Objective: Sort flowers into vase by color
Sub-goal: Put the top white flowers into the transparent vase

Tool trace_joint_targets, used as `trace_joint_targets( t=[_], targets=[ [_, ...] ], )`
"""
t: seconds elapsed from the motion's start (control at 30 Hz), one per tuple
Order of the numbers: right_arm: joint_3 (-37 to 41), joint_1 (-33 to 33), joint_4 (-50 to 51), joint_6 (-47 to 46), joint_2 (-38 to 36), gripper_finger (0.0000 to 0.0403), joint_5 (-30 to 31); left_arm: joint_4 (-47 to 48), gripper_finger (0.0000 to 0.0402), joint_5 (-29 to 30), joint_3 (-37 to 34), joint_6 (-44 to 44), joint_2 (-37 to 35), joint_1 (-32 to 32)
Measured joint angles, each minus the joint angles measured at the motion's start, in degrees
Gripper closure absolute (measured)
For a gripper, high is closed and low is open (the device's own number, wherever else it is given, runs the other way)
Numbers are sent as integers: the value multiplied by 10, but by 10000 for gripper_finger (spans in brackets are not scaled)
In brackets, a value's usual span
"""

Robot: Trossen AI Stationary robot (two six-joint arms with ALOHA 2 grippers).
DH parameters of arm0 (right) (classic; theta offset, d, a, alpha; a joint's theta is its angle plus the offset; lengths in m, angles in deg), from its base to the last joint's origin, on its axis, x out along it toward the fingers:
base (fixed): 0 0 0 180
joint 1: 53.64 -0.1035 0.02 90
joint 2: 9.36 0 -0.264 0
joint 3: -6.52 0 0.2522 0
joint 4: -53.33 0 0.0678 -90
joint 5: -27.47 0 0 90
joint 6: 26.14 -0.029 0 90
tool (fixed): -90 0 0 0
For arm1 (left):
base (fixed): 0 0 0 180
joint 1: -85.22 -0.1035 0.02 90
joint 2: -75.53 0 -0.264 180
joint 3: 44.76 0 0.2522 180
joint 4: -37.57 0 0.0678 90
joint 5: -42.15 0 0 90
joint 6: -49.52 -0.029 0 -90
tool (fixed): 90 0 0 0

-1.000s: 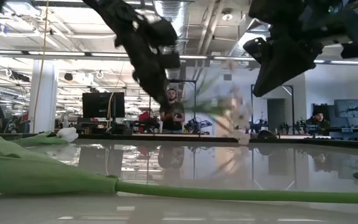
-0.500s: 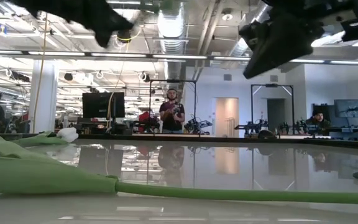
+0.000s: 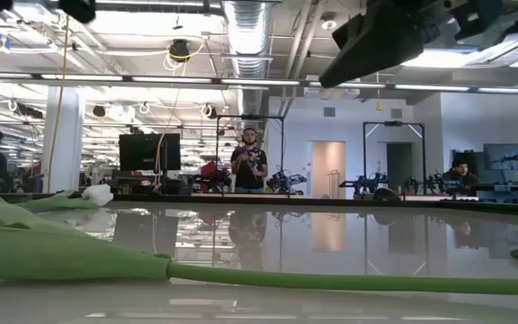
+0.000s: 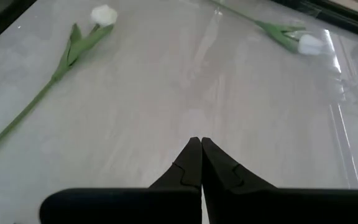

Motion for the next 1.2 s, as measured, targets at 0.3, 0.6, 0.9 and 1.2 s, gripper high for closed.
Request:
trace_joint_targets(
  t=[0.3,0.6,0.9,1.2],
  targets=[
    [0,7,-16,-14,0,378,0,-128,401,-113,-70,66,-26,87],
    [0,19,-14,-49,0,378,0,-155,401,-75,-81,24,-22,243],
    [0,22,-13,-61,0,378,1,-168,401,60,-81,-77,83,432],
    [0,33,-13,-63,0,378,2,-196,401,188,-81,-164,158,566]
  ],
)
